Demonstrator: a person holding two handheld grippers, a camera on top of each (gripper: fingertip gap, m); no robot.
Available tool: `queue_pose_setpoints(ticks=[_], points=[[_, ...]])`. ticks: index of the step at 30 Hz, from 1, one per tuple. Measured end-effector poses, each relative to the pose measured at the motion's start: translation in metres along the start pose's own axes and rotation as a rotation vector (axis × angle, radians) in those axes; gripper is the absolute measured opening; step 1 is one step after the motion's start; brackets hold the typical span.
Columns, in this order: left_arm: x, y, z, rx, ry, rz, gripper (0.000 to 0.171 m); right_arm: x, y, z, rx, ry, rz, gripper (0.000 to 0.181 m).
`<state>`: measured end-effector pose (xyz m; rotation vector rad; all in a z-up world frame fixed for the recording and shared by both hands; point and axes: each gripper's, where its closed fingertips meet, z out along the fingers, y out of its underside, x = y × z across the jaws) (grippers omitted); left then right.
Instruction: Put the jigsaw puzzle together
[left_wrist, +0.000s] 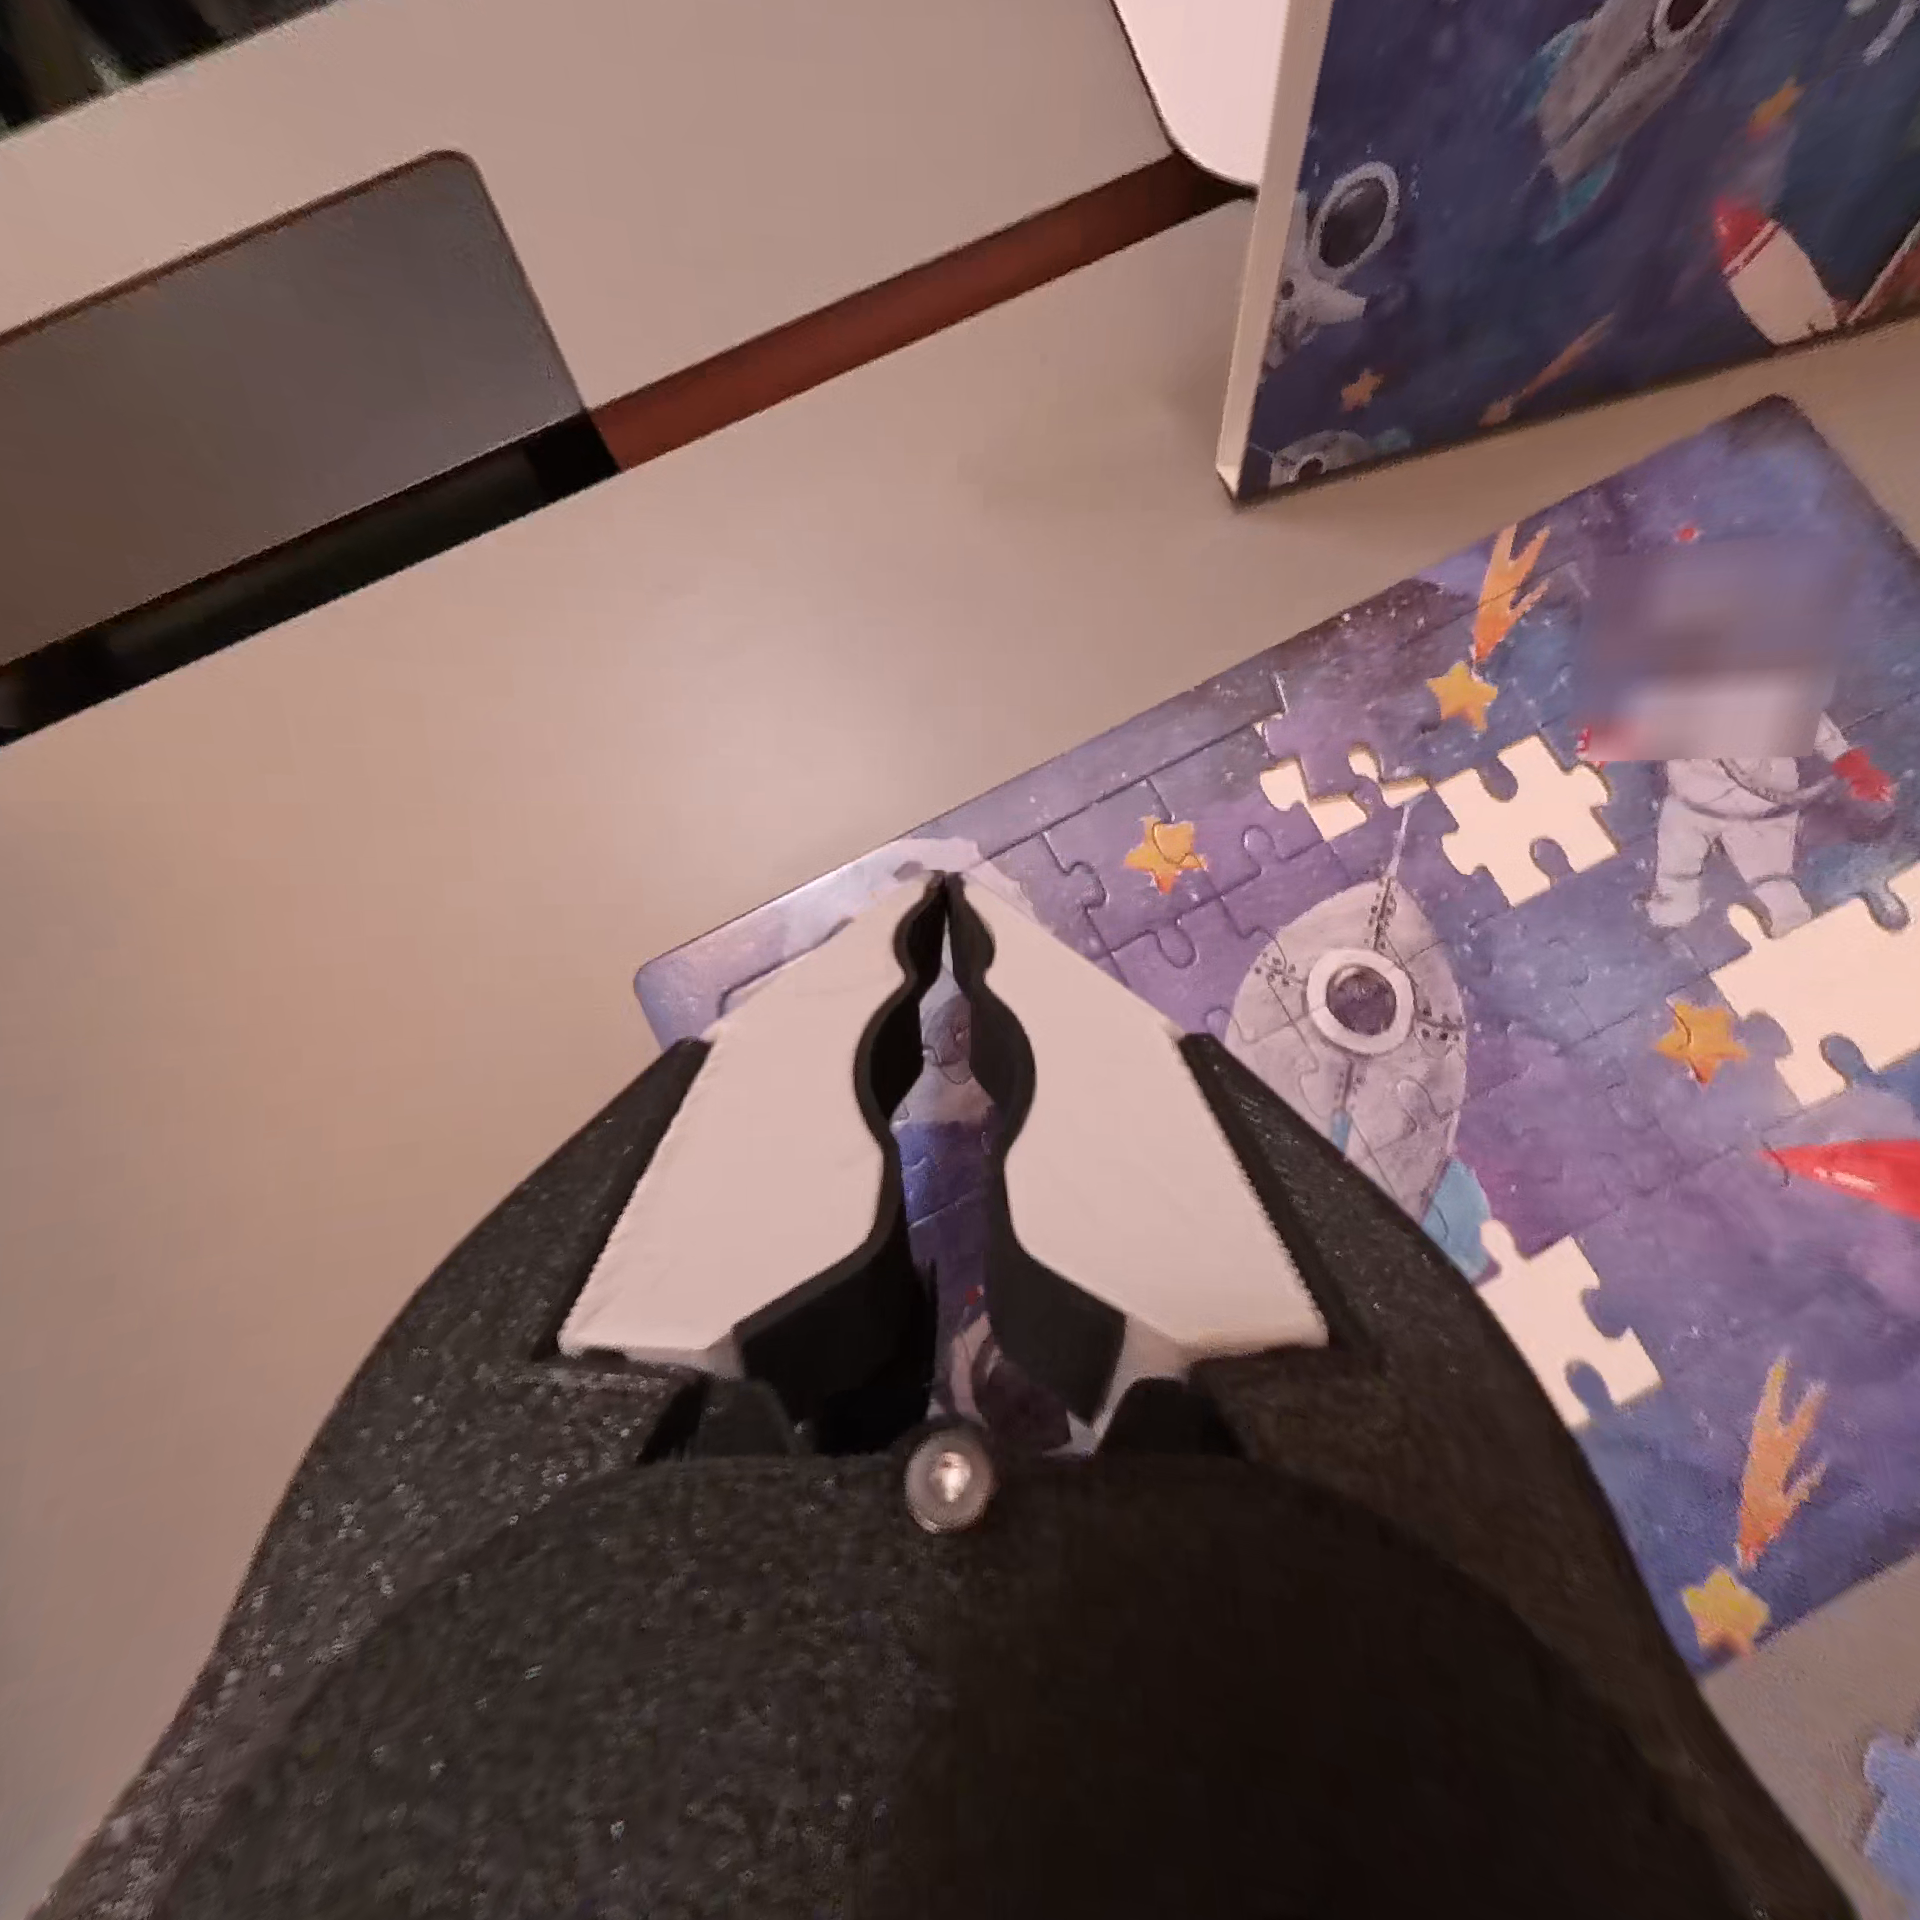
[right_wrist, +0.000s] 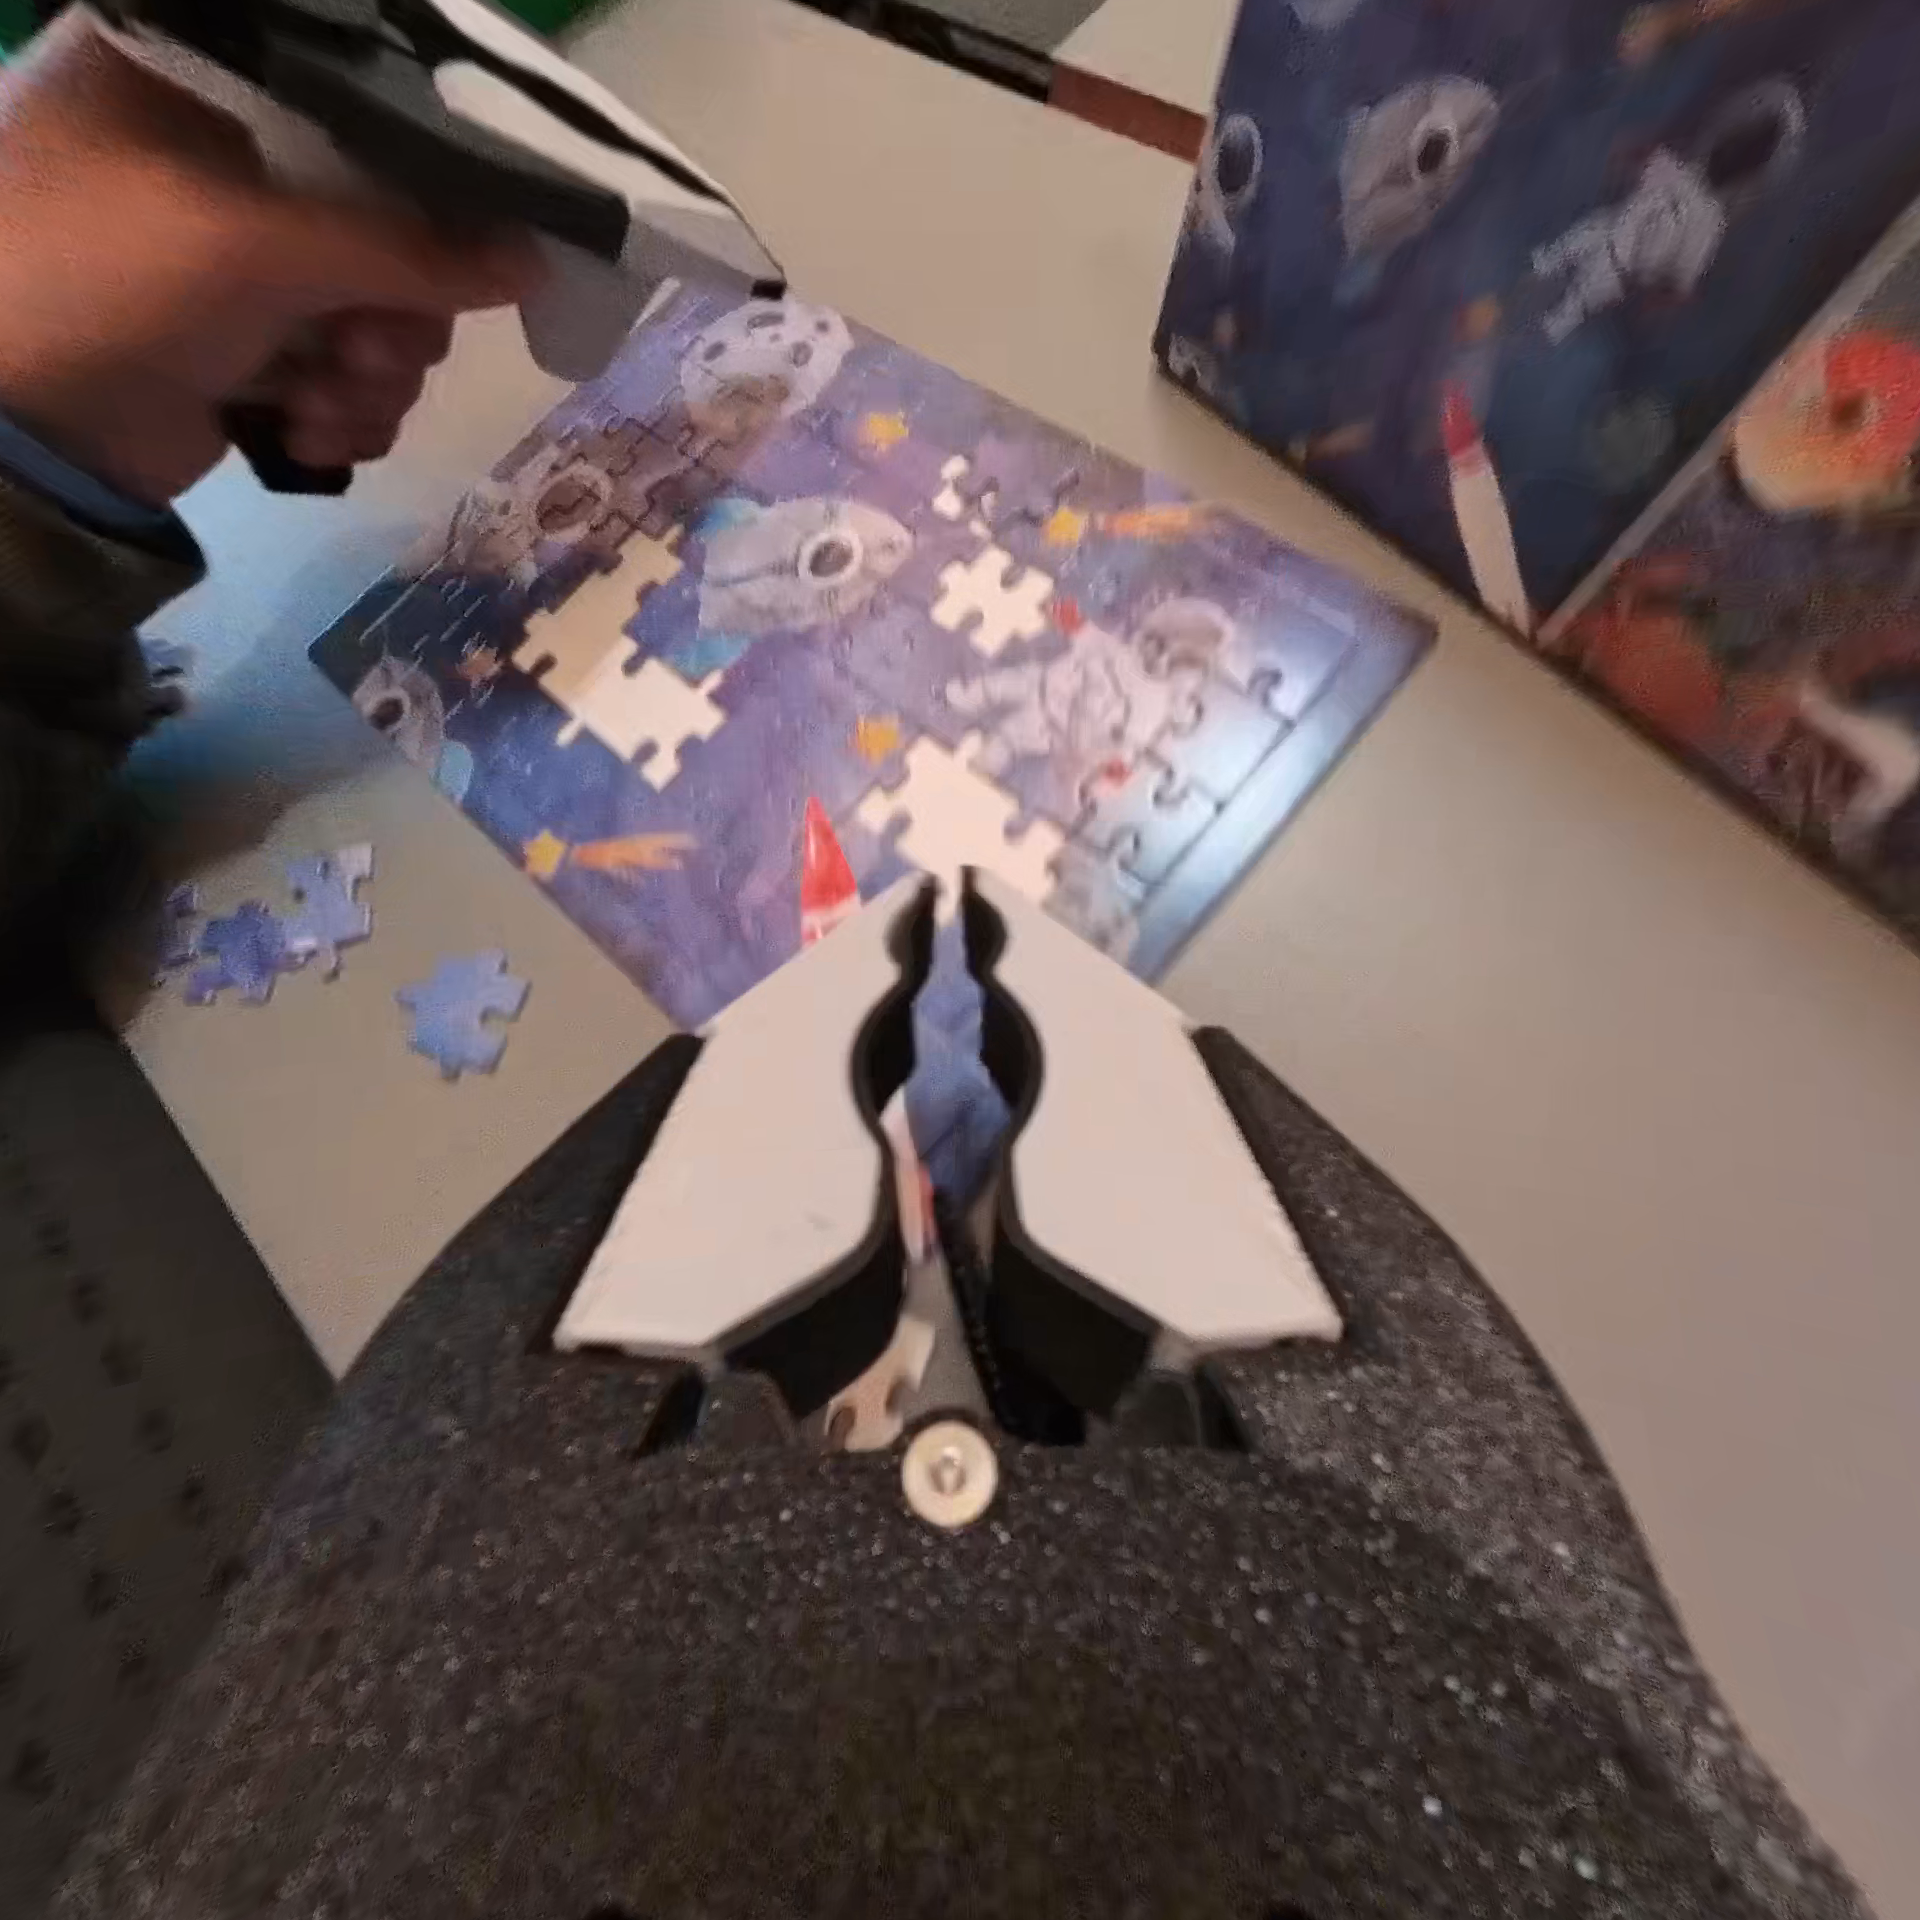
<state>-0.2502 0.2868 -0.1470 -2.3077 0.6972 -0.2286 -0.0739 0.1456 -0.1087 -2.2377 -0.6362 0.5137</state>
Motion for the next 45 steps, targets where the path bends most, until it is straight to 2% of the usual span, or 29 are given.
queue_pose_setpoints(ticks=[3,7,10,13,16,20,31,34,37,38,40,42,45], points=[[0.005,0.003,0.000,0.018,0.082,-0.044,0.000,-0.010,-0.054,0.043,-0.006,-0.056,-0.062,0.000],[0.021,0.012,0.005,-0.020,0.193,-0.110,0.000,0.015,-0.068,0.125,-0.135,0.030,-0.104,0.000],[0.021,0.019,0.011,-0.053,0.185,-0.080,0.000,0.021,-0.066,0.145,-0.156,0.112,-0.187,0.000],[0.021,0.022,0.009,-0.076,0.199,-0.102,0.000,0.028,-0.067,0.150,-0.142,0.209,-0.156,0.000],[0.021,0.022,0.009,-0.077,0.219,-0.129,0.000,0.024,-0.071,0.152,-0.139,0.228,-0.082,0.000],[0.021,0.021,0.008,-0.076,0.251,-0.162,0.000,0.026,-0.064,0.157,-0.195,0.291,-0.103,0.000],[0.021,0.021,0.009,-0.068,0.285,-0.195,0.000,0.013,-0.062,0.160,-0.257,0.034,-0.421,0.000],[0.021,0.021,0.009,-0.065,0.292,-0.201,0.000,0.016,-0.065,0.159,-0.245,0.002,-0.383,0.000],[0.021,0.021,0.009,-0.064,0.295,-0.198,0.000,0.005,-0.068,0.150,-0.200,-0.027,-0.294,0.000],[0.021,0.021,0.009,-0.064,0.295,-0.199,0.000,0.009,-0.064,0.148,-0.216,0.015,-0.273,0.001],[0.021,0.021,0.009,-0.064,0.294,-0.198,0.000,0.010,-0.057,0.146,-0.220,0.050,-0.268,0.039],[0.021,0.021,0.009,-0.065,0.291,-0.196,0.000,0.005,-0.054,0.144,-0.188,0.014,-0.292,0.037],[0.021,0.021,0.009,-0.066,0.286,-0.188,0.000,0.008,-0.048,0.147,-0.218,-0.036,-0.271,0.038]])
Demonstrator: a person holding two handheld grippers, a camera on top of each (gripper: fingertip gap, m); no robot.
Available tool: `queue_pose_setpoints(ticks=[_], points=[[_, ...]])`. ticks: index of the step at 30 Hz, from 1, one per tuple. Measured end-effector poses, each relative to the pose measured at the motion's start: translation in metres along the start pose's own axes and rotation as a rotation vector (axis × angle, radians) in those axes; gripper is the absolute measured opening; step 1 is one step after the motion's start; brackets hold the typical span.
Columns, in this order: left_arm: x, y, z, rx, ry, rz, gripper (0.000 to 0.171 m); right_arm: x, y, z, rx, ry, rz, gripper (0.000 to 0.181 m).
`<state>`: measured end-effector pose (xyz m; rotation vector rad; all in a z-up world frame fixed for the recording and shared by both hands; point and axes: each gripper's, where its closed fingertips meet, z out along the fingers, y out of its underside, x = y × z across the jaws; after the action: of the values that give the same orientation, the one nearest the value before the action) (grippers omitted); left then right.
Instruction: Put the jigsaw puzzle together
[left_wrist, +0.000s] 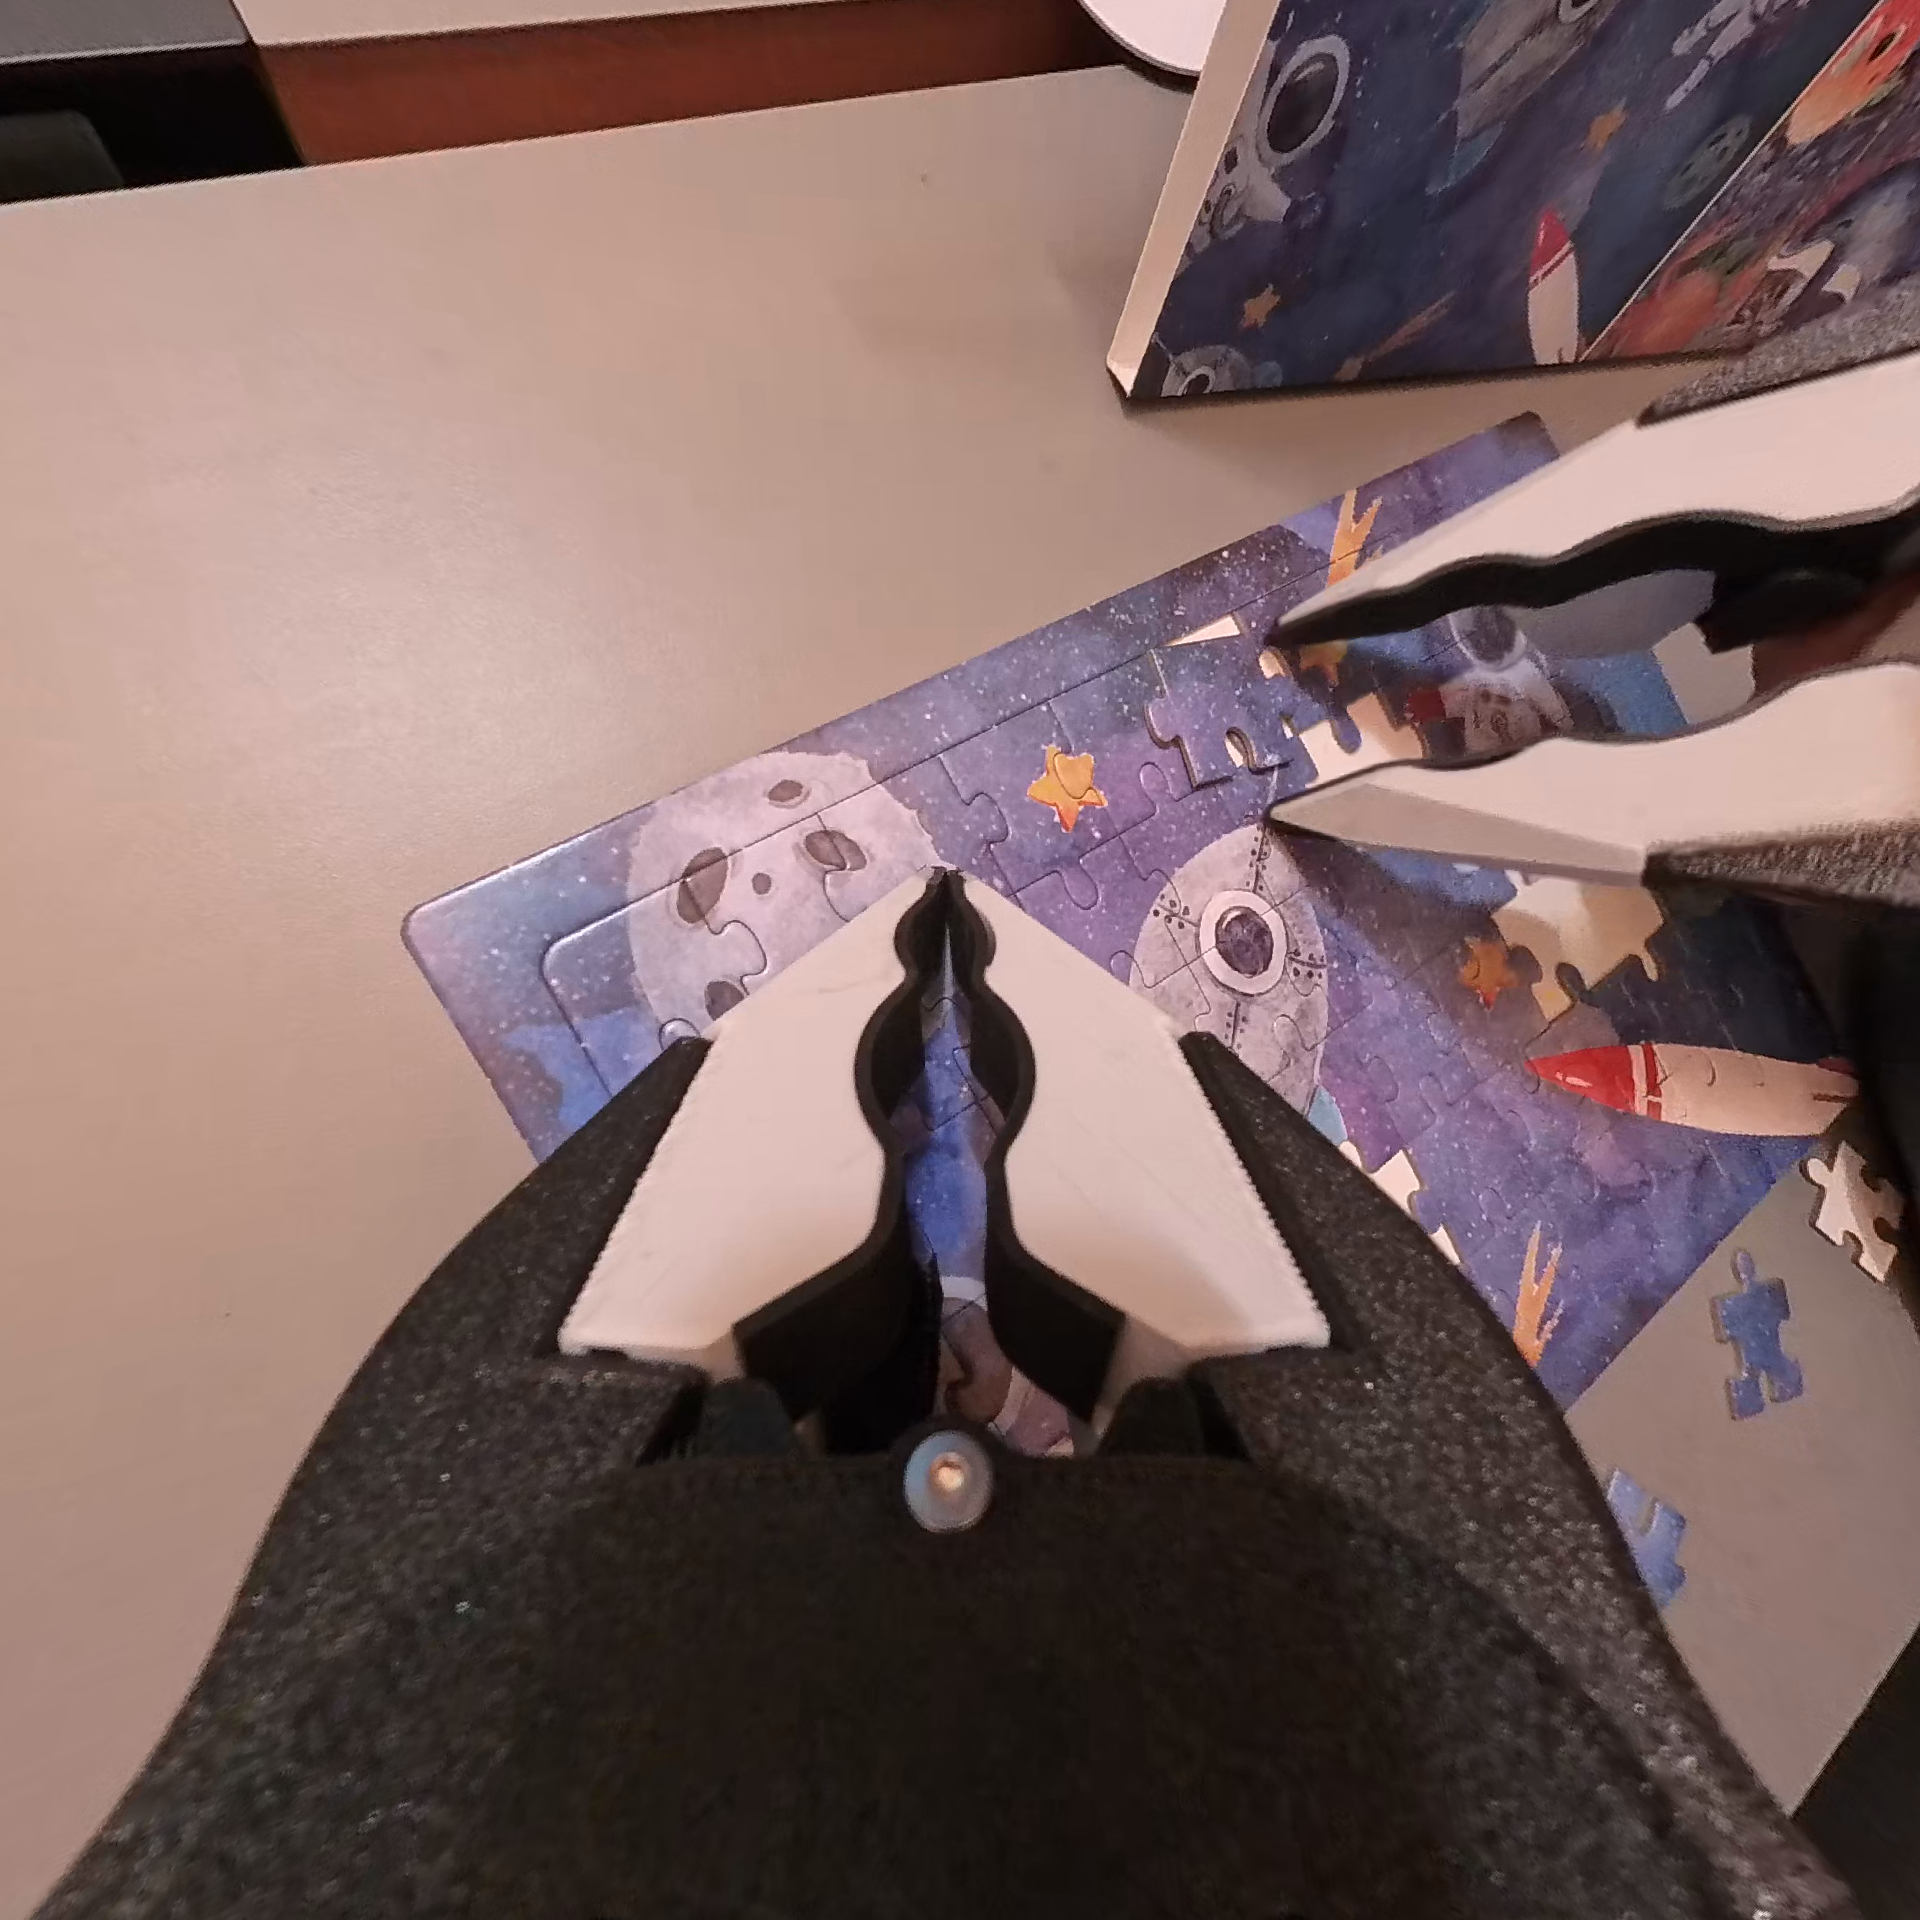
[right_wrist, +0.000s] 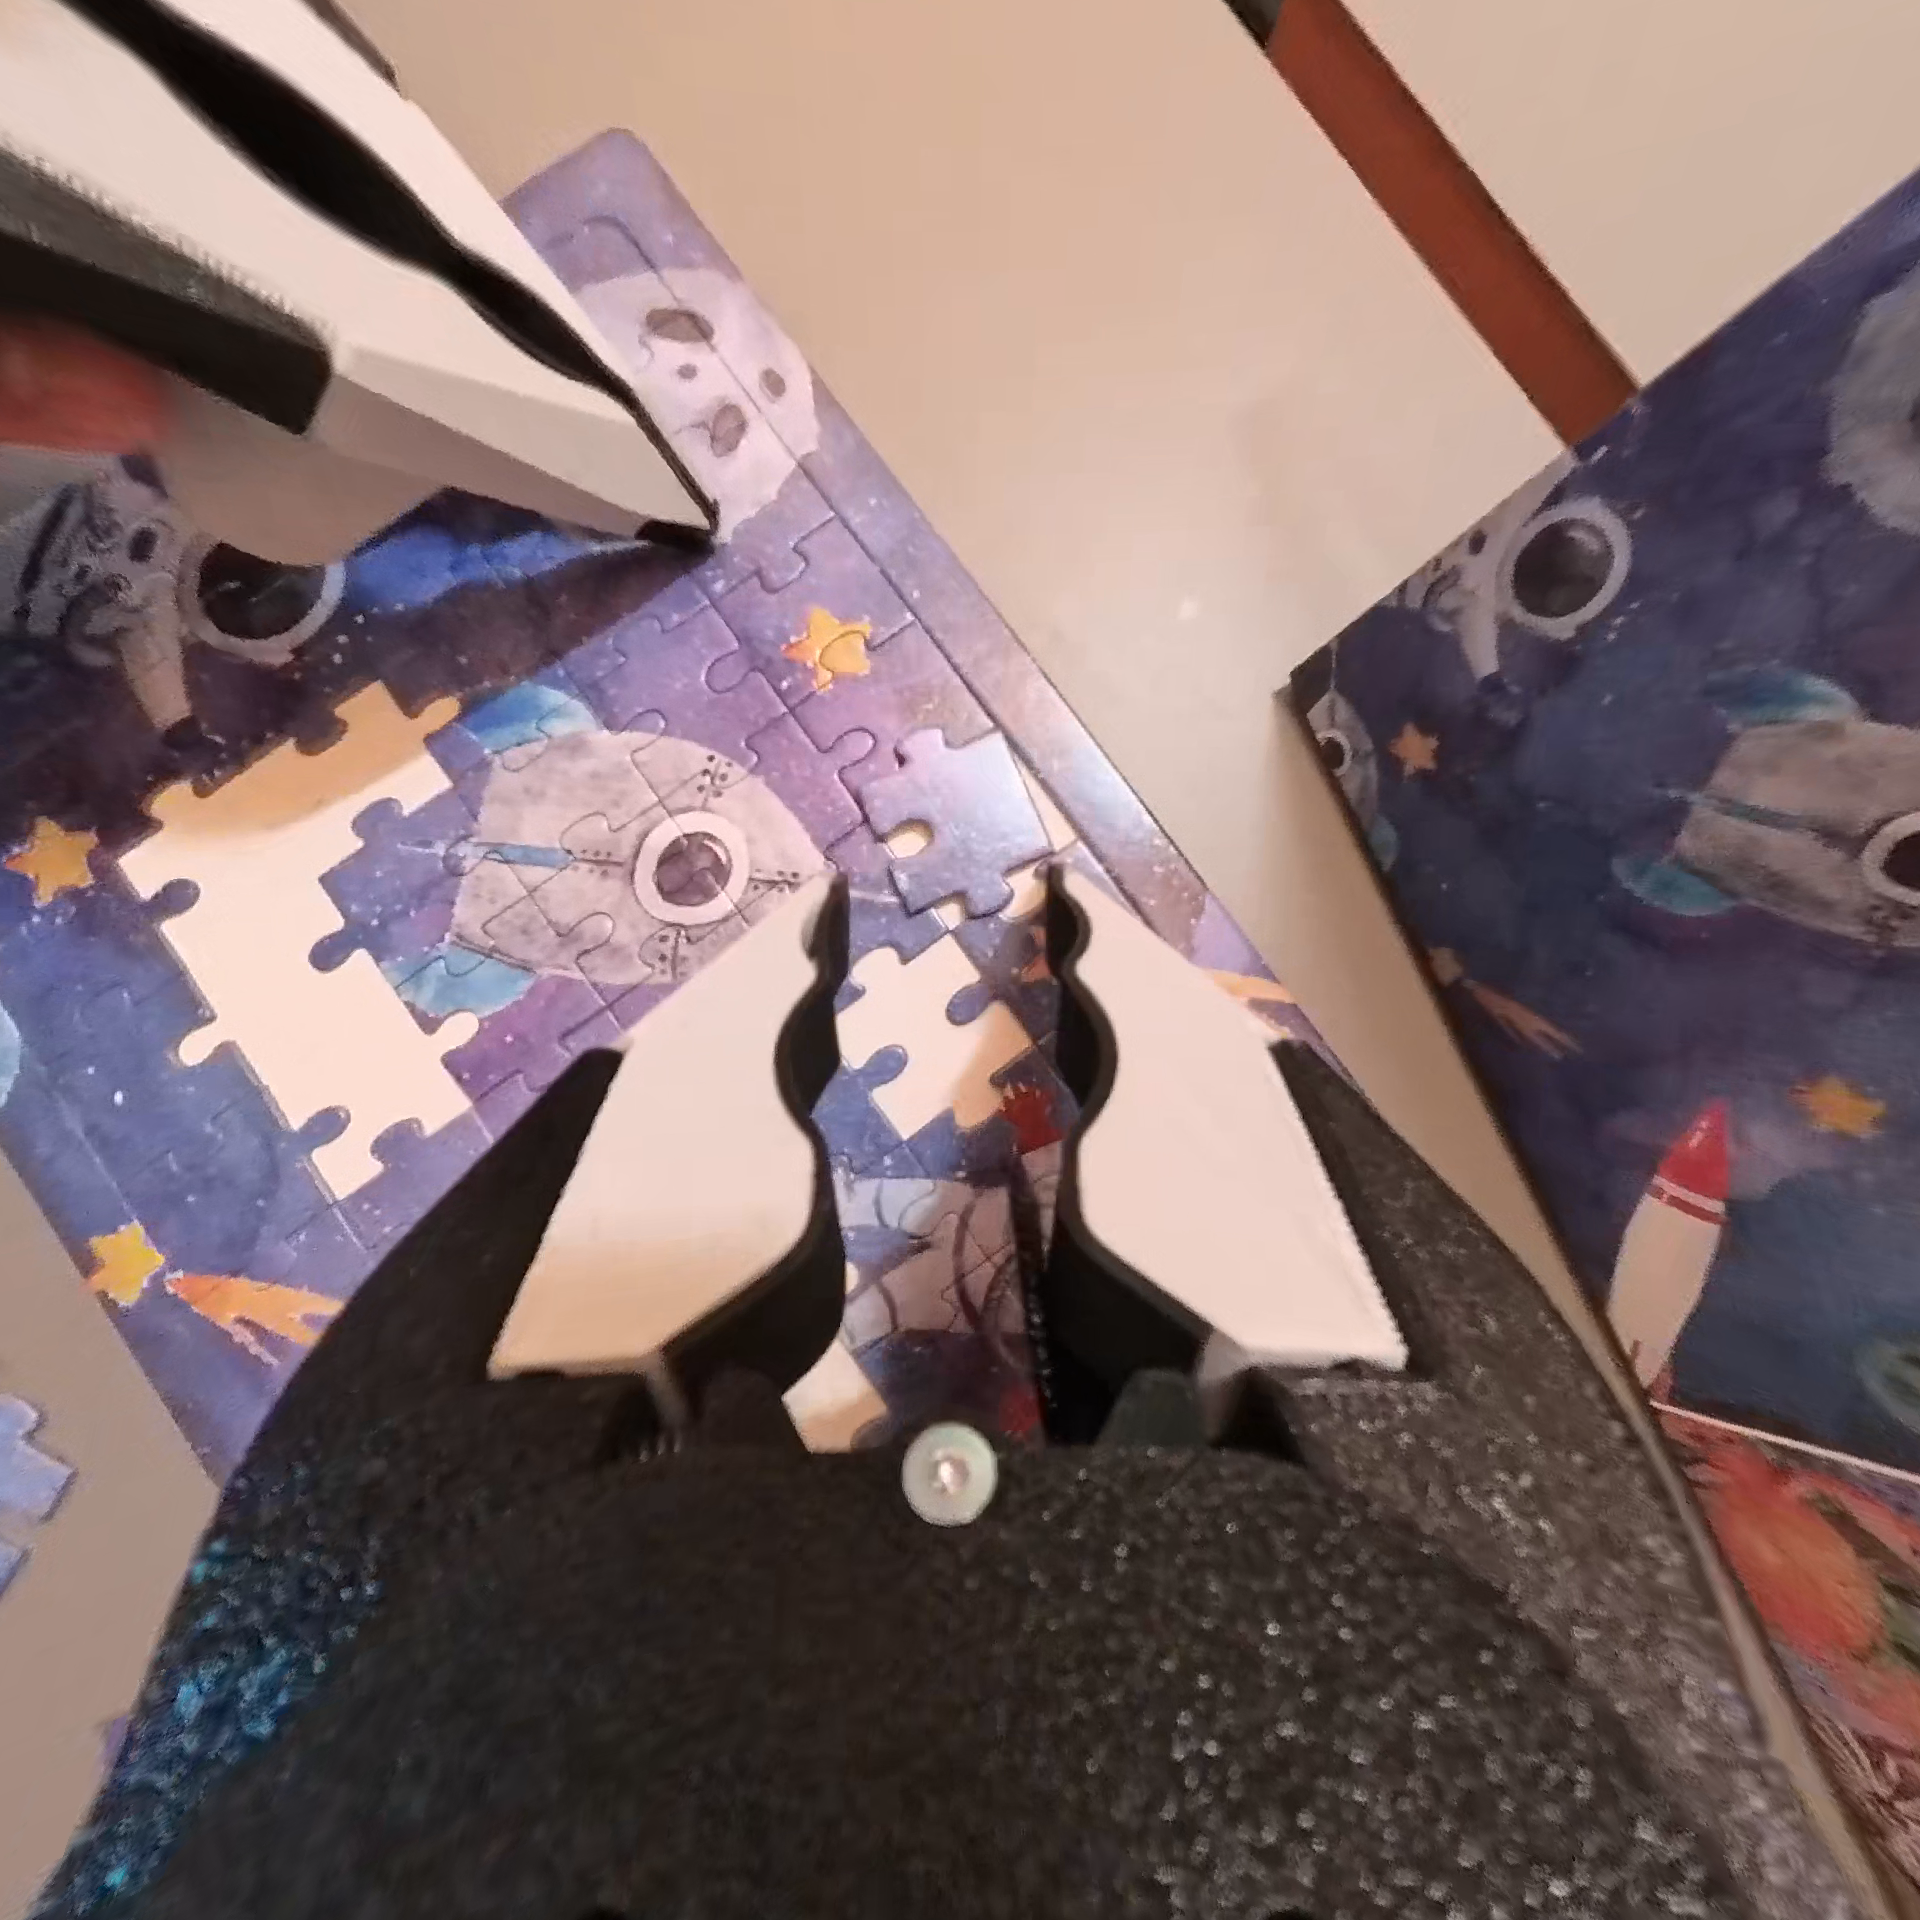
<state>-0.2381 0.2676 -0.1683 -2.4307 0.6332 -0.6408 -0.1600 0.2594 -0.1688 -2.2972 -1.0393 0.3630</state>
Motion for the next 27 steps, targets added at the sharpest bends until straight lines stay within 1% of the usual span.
queue_pose_setpoints(ticks=[3,7,10,12,14,21,24,26,27], points=[[0.000,0.000,0.000,0.001,0.003,0.000,0.000,0.002,-0.001,0.001,0.002,-0.035,0.031,0.033],[0.000,0.000,0.000,0.000,0.007,-0.003,0.000,0.006,0.000,0.000,-0.018,-0.052,0.003,0.022],[0.000,0.000,0.000,0.001,0.007,-0.004,0.000,0.002,0.001,-0.001,-0.048,-0.110,-0.027,0.021],[0.000,0.000,0.000,0.001,0.007,-0.003,0.000,0.003,0.002,-0.001,-0.070,-0.112,-0.055,0.021],[0.000,0.000,0.000,0.002,0.009,-0.004,0.000,0.005,0.001,-0.001,-0.084,-0.100,-0.063,0.021],[0.000,0.000,0.000,0.003,0.011,-0.006,0.000,0.008,0.000,0.000,-0.084,-0.048,-0.001,0.023],[0.000,0.000,0.000,0.003,0.010,-0.005,0.000,0.007,-0.005,-0.005,-0.072,-0.008,-0.045,0.023],[0.000,0.000,0.000,0.003,0.011,-0.007,0.000,0.012,-0.009,-0.008,-0.071,0.035,-0.079,0.019],[0.000,0.000,0.000,0.003,0.011,-0.006,0.000,0.013,-0.013,-0.008,-0.060,0.051,-0.084,0.013]])
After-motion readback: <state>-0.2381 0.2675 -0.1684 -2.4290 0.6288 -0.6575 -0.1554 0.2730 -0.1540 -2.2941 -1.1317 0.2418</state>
